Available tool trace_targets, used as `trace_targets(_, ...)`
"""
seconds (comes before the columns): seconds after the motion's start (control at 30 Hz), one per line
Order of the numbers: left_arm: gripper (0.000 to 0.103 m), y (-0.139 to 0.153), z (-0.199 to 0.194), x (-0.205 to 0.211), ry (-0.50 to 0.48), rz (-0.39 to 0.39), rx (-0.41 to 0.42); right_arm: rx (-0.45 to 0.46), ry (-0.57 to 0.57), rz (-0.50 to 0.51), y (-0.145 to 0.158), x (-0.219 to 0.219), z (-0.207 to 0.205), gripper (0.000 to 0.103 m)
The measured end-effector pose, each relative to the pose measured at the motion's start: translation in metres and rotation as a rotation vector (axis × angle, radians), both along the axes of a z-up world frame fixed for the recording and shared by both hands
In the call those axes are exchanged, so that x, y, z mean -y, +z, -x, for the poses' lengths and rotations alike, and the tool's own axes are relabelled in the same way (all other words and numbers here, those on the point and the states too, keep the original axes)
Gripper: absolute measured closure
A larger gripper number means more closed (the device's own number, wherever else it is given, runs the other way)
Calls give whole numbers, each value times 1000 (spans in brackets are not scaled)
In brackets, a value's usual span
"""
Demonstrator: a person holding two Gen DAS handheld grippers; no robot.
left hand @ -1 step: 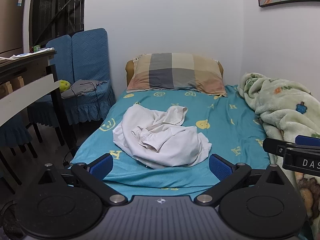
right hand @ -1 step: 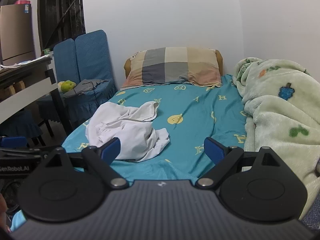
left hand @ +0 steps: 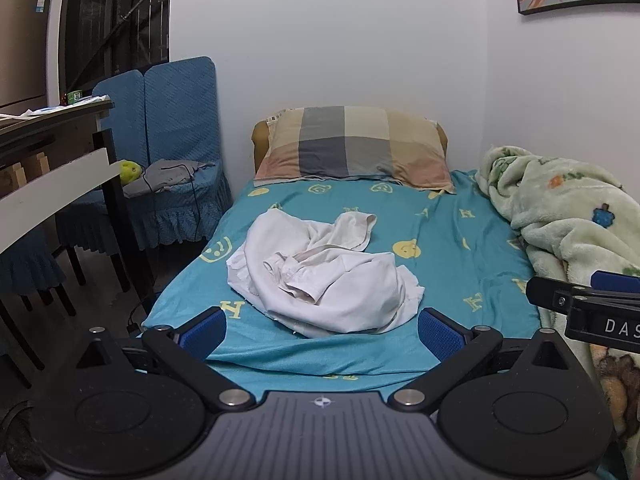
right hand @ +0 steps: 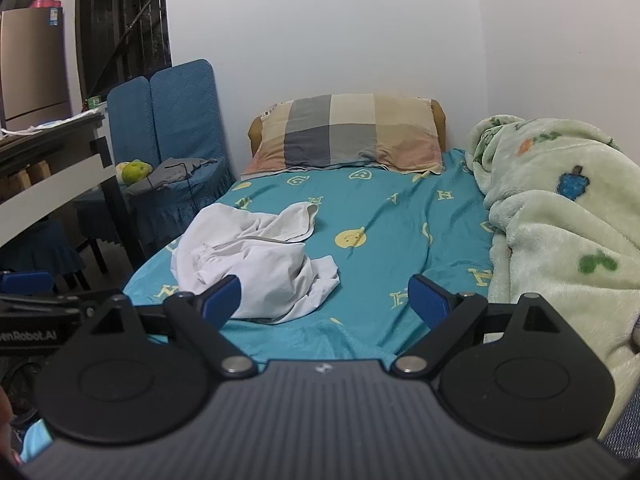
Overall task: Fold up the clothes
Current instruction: 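Move both grippers toward the crumpled white T-shirt on the bed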
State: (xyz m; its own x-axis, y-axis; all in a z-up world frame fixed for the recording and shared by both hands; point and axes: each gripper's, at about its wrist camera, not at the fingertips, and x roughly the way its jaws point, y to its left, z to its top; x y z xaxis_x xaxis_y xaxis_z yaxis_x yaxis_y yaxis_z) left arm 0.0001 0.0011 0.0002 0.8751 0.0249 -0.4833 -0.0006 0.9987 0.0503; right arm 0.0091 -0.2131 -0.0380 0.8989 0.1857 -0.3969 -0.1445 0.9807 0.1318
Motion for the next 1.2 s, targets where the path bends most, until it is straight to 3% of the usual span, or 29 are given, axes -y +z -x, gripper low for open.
trace_targets(1.2,0,-11,0,-15,13,16,-46,-46,23,-6,-15,-8,-3,11)
